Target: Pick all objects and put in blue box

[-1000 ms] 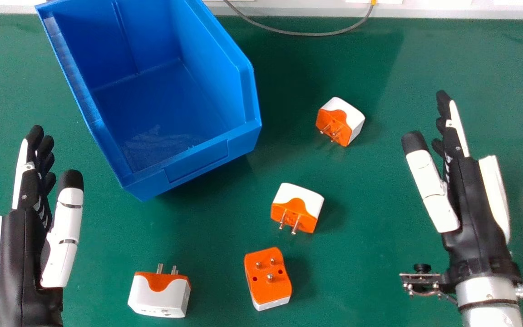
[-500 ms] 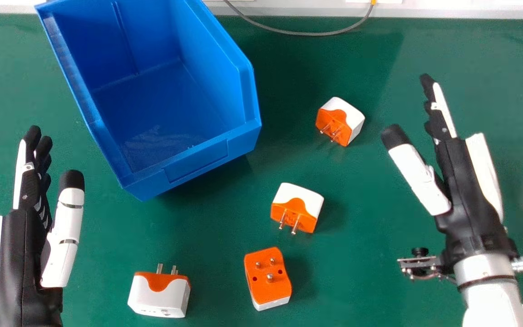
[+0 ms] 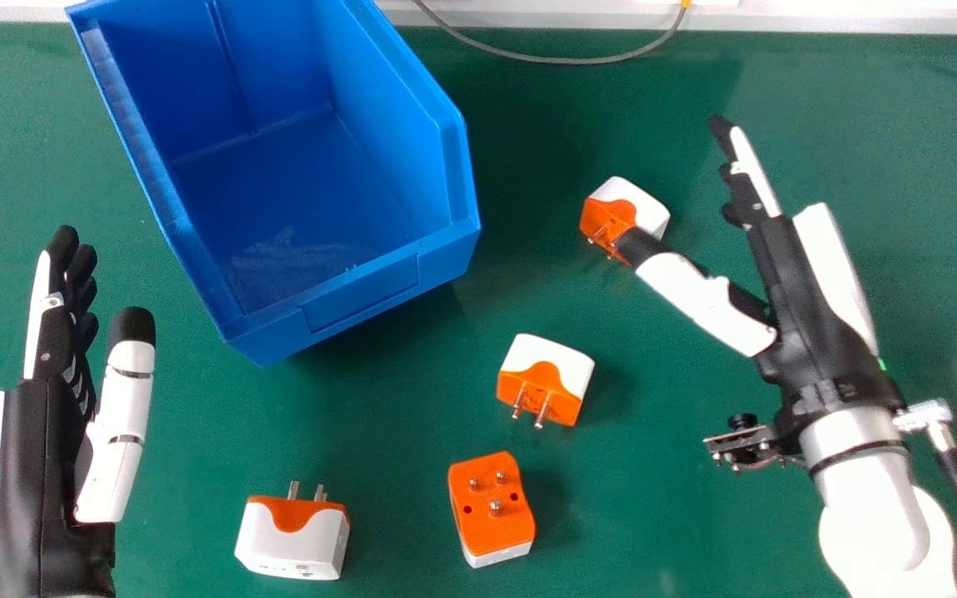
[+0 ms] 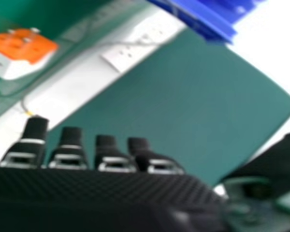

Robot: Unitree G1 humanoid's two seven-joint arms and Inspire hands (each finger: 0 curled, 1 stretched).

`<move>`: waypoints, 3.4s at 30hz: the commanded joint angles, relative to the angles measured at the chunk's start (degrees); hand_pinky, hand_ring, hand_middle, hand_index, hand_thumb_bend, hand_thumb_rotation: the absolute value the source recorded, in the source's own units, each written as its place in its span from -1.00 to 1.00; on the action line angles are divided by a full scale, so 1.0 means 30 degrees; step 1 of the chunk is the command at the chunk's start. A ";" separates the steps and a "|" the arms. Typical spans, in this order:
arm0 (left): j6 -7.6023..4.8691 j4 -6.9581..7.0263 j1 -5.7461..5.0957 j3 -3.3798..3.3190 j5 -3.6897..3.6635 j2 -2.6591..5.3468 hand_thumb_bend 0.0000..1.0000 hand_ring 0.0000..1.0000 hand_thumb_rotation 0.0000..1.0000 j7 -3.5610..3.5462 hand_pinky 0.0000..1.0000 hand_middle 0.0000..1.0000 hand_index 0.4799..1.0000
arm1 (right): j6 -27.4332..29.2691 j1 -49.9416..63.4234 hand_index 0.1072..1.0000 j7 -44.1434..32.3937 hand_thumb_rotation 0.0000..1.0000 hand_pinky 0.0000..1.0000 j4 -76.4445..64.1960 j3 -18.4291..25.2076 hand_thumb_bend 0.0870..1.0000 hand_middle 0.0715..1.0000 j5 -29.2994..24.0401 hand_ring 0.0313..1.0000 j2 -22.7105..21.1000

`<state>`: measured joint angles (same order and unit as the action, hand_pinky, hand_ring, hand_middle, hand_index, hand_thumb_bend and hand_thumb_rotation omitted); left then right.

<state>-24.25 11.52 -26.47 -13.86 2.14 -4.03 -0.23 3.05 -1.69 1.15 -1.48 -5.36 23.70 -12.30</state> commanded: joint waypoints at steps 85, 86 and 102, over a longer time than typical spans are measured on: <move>-0.0225 0.0533 -0.0112 -0.0541 -0.0727 -0.0507 -0.18 0.98 0.86 -0.0224 1.00 0.97 1.00 | -0.6131 -1.3991 0.98 0.0612 0.24 0.80 1.6483 -0.7388 0.18 1.00 0.5735 0.96 -0.1037; -0.0210 0.0523 -0.0130 -0.0538 -0.0733 -0.0527 -0.19 0.98 0.87 -0.0251 1.00 0.96 1.00 | -0.6183 -1.4047 0.98 0.0686 0.27 0.79 1.6562 -0.7471 0.19 1.00 0.5728 0.96 -0.1010; -0.0622 0.0422 -0.0439 -0.0490 -0.0706 -0.0403 -0.11 0.96 0.82 -0.0283 1.00 0.95 0.96 | -0.7231 -1.5332 0.91 0.0411 0.27 0.73 1.8013 -0.8195 0.17 0.99 0.5912 0.91 -0.0335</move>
<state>-24.58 11.80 -27.03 -14.96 0.03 -5.21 -1.16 -18.34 -45.13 2.06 52.39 -29.80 40.60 -13.39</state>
